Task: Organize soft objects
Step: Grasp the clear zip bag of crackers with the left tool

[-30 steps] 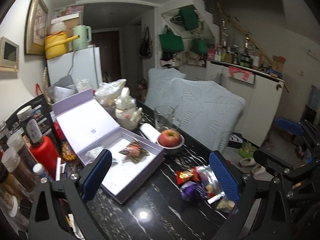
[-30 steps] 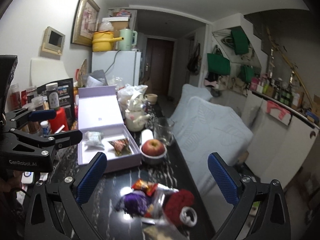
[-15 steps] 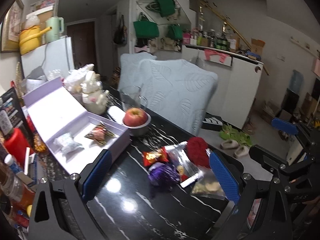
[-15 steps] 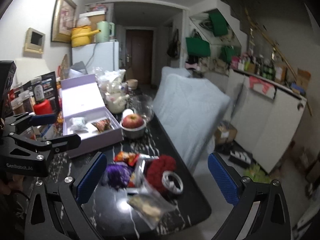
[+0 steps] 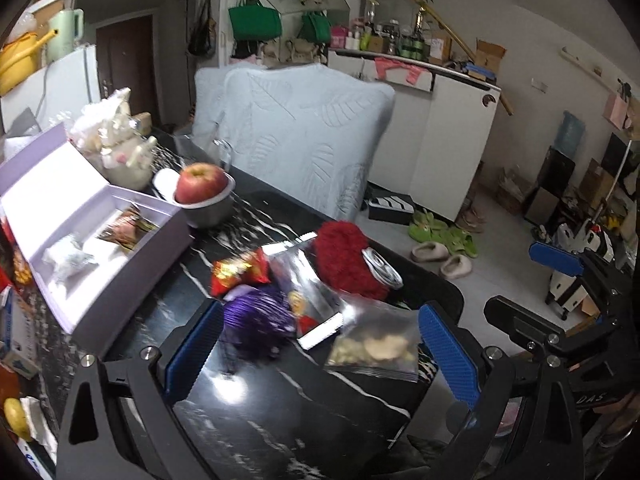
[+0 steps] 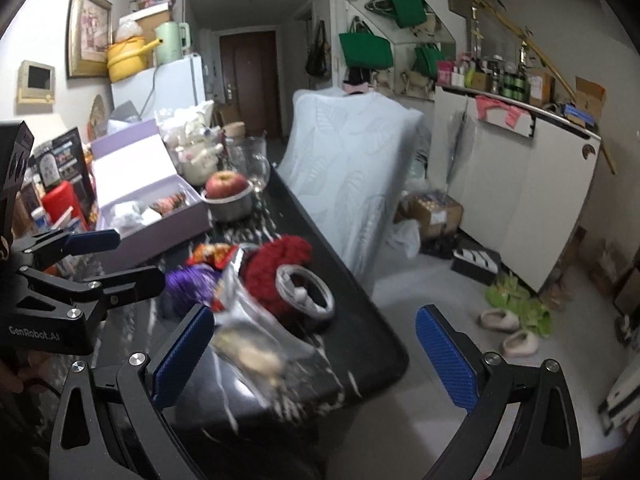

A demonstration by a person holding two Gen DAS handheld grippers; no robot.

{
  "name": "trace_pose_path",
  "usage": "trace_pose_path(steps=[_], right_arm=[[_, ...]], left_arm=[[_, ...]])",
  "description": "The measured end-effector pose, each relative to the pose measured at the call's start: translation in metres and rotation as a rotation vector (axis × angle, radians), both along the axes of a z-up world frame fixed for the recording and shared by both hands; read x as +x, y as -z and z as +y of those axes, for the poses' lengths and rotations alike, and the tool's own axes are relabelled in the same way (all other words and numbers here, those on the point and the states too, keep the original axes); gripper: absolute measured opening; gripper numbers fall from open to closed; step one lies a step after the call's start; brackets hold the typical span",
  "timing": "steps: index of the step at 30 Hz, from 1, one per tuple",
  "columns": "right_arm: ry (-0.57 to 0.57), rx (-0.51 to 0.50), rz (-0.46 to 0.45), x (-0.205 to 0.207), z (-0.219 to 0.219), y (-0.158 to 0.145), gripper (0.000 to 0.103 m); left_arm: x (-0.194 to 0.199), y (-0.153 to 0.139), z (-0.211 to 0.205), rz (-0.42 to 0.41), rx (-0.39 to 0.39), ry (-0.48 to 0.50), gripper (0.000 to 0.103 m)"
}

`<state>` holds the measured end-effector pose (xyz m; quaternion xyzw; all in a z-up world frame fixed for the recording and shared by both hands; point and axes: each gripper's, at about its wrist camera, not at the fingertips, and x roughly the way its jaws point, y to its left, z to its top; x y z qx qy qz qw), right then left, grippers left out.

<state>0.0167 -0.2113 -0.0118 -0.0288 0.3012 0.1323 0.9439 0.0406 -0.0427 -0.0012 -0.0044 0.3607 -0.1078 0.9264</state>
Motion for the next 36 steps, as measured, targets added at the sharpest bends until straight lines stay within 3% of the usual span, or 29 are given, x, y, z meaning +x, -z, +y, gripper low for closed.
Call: trace_pose_path(steps=[12,25,31,36], right_arm=[[0.013,0.0,0.072,0.009,-0.04,0.034,0.102],[0.015,0.002,0.12,0.022,-0.054,0.053,0.102],[0.01,0.014,0.148,0.031,-0.055,0.061,0.102],[-0.015,0.032,0.169,0.04,-0.054,0.068,0.102]], left_arm=[[0.013,0.047,-0.041,0.088,-0.039,0.08,0.099],[0.037,0.087,-0.056,0.185,0.005,0.076,0.099],[0.041,0.092,-0.062,0.18,0.048,0.101,0.099],[0.039,0.093,-0.063,0.17,0.04,0.122,0.098]])
